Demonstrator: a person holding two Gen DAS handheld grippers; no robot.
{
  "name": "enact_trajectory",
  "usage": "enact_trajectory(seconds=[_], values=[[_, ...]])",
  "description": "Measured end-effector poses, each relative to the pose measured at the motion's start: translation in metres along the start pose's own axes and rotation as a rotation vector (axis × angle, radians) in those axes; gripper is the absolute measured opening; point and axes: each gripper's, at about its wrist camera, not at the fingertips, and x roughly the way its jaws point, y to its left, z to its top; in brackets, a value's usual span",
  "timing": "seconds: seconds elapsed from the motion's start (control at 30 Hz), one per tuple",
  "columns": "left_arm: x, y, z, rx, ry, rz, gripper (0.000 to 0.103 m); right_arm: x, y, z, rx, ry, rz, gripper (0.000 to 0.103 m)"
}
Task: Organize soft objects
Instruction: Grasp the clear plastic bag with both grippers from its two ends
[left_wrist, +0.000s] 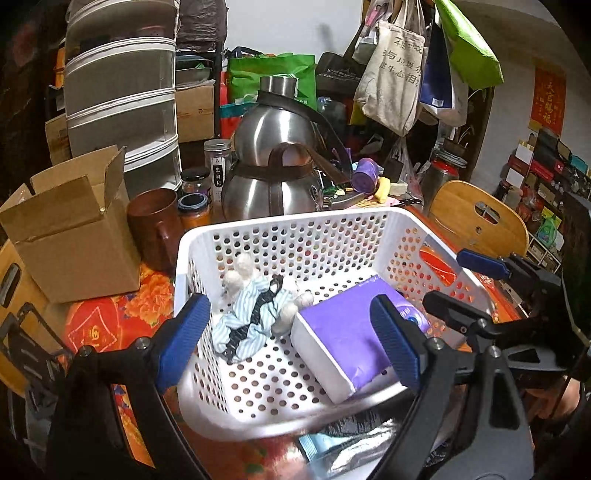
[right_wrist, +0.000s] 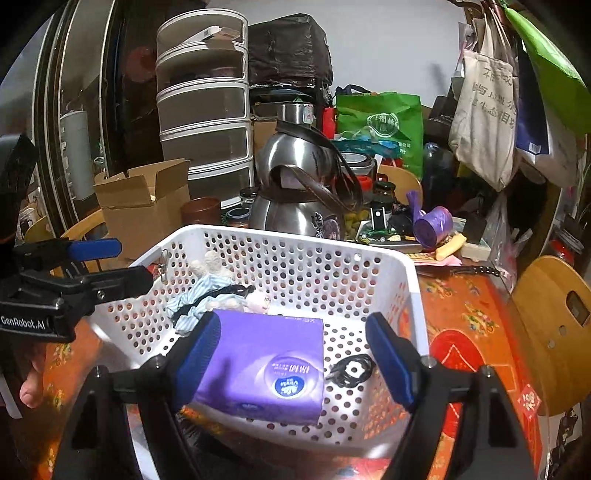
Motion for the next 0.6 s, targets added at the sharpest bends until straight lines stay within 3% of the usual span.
enact_trajectory(seconds=[0.33, 0.6], values=[[-0.035, 0.001, -0.033, -0.038, 0.015, 0.032, 0.087, -0.040, 0.008, -0.022, 0.030, 0.020, 0.022, 0.081], [-0.103, 0.006, -0.104, -0.126, 0.066, 0.081, 0.089, -0.097, 0.005, -0.098, 0.137, 0.094, 0.065, 0.081]])
